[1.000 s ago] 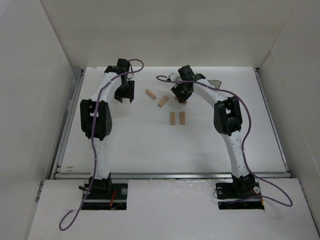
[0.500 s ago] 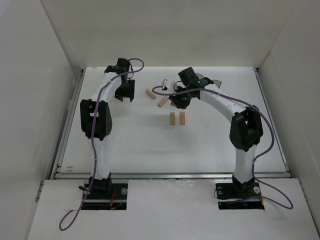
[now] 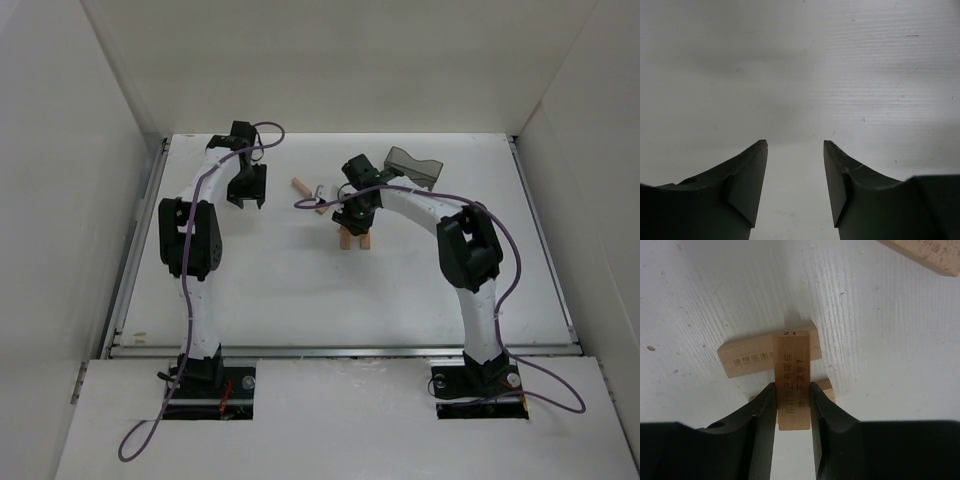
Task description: Build the wood block tower
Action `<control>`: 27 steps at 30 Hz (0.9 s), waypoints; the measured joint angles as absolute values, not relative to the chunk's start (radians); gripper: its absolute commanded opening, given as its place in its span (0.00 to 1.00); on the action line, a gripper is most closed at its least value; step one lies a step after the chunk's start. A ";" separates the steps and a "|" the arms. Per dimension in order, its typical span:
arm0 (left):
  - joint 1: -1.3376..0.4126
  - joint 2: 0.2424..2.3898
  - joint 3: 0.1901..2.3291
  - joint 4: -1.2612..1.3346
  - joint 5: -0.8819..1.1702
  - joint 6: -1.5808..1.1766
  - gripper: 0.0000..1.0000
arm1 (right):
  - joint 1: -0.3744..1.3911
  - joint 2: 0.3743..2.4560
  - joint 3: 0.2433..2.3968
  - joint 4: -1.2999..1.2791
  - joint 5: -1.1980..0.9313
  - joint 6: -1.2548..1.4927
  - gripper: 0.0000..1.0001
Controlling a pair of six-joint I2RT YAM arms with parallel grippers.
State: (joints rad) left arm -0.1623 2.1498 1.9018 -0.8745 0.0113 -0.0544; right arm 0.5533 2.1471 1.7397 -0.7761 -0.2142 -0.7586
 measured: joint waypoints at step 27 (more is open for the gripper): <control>-0.162 2.148 1.892 -0.872 0.028 -0.044 0.45 | 0.554 2.134 1.740 -0.776 -0.221 -0.865 0.00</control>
State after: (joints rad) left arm -0.1616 2.1475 1.8915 -0.8722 0.0277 -0.0444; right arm 0.5545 2.1342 1.7401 -0.7765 -0.2211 -0.8654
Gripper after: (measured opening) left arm 0.457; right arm 0.348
